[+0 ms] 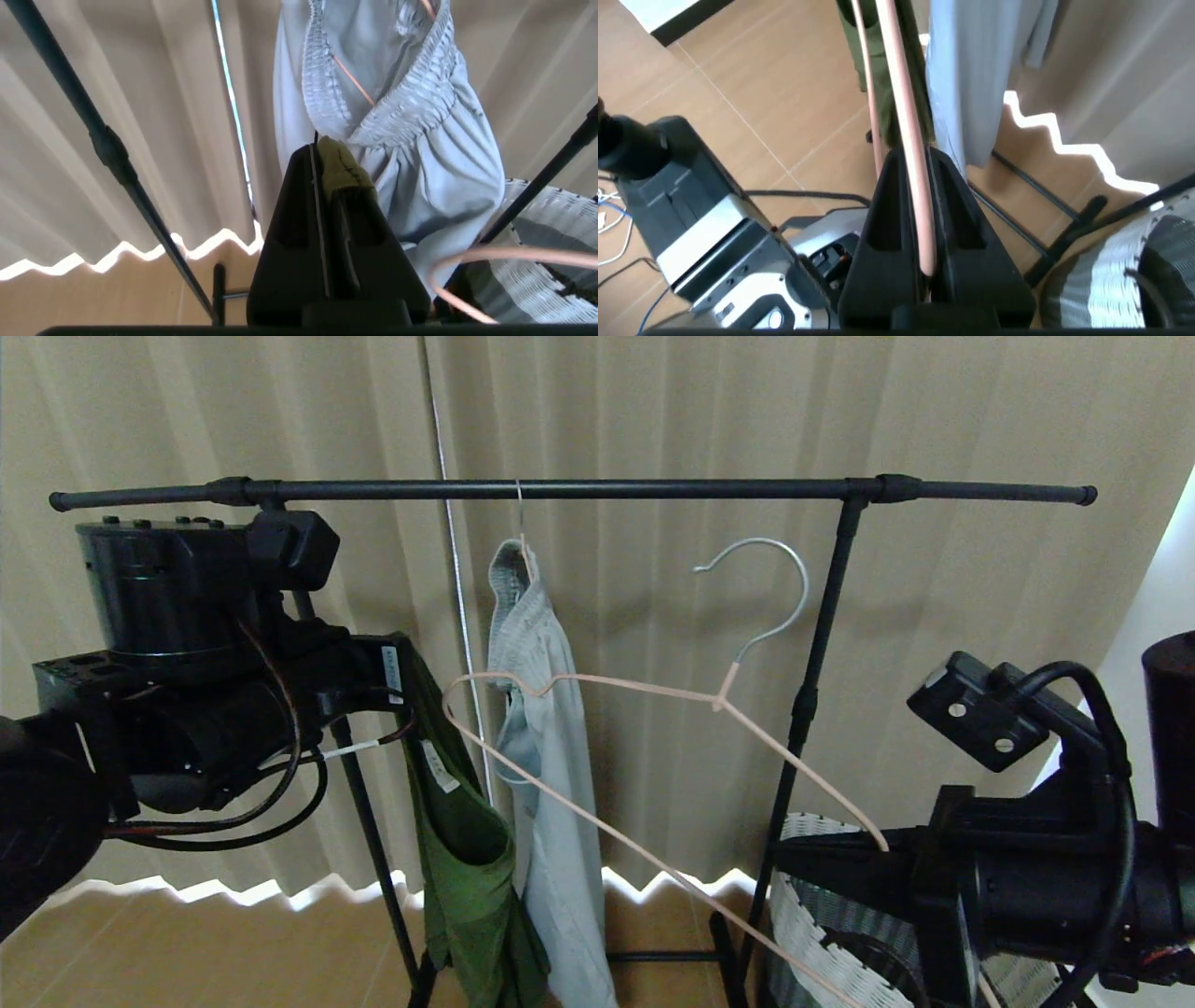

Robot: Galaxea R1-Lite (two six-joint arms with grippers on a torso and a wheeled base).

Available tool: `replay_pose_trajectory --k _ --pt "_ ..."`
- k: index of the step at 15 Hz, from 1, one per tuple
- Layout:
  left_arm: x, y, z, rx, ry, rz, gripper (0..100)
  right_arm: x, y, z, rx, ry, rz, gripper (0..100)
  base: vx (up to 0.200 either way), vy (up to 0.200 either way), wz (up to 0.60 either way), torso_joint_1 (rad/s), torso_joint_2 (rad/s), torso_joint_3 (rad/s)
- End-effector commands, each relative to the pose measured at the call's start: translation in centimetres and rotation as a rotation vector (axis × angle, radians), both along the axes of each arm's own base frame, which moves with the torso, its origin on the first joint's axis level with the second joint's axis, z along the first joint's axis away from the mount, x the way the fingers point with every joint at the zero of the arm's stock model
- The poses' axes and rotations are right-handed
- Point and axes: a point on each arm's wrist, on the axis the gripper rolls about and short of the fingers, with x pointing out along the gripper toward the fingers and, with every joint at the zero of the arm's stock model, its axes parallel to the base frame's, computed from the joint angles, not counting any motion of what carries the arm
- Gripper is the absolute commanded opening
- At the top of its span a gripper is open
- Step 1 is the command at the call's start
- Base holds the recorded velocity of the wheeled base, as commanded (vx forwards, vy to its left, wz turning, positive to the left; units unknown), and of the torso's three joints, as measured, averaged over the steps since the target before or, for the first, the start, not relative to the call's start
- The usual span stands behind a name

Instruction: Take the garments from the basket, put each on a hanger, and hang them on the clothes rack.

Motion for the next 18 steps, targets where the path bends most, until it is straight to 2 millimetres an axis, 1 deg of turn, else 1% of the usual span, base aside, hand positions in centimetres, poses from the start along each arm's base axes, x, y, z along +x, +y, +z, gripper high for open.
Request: replay_pose_trajectory --k 1,4,5,8,12,13,14,15,16,18 --pt "-0.3 0.1 0.1 -0.001 -0.002 0.000 0 0.8 0.9 -0.7 -0.026 0.025 0.007 0 0.000 0.000 0.00 0.000 0.00 0.000" --pt "-0.5 -0.2 0.0 0.001 -0.001 -0.013 0 0.6 2.0 -1.2 -0.041 0.039 0.043 0 0.000 0.000 0.00 0.000 0.00 0.000" --pt "-0.5 -0.2 0.0 0.001 -0.001 -0.013 0 0.7 2.2 -0.9 -0.032 0.032 0.047 0 0.000 0.000 0.00 0.000 0.00 0.000" --pt "-0.4 -0.2 -0.1 0.006 0.002 -0.012 0 0.8 2.5 -0.5 -0.024 0.022 0.051 0 0.000 0.000 0.00 0.000 0.00 0.000" --pt "-0.5 -0.1 0.0 0.008 -0.002 -0.010 0 1.4 3.1 -0.8 -0.015 0.012 0.045 0 0.000 0.000 0.00 0.000 0.00 0.000" --pt "-0.4 0.1 0.2 0.009 -0.008 0.005 0 1.3 2.9 -0.9 -0.018 0.018 0.045 0 0.000 0.000 0.00 0.000 0.00 0.000" --pt "-0.1 0.8 0.3 0.029 -0.013 0.035 0 1.1 2.8 -1.0 -0.019 0.017 0.048 0 0.000 0.000 0.00 0.000 0.00 0.000" --pt "-0.1 0.8 0.3 0.029 -0.013 0.035 0 1.1 2.8 -1.0 -0.019 0.017 0.048 0 0.000 0.000 0.00 0.000 0.00 0.000" --pt "0.2 2.0 -0.3 0.077 0.001 0.077 0 0.5 2.3 -0.3 0.004 0.000 0.057 0 0.000 0.000 0.00 0.000 0.00 0.000" --pt "-0.2 1.9 -0.4 0.080 0.005 0.069 0 0.5 2.5 -0.4 0.002 0.003 0.060 0 0.000 0.000 0.00 0.000 0.00 0.000"
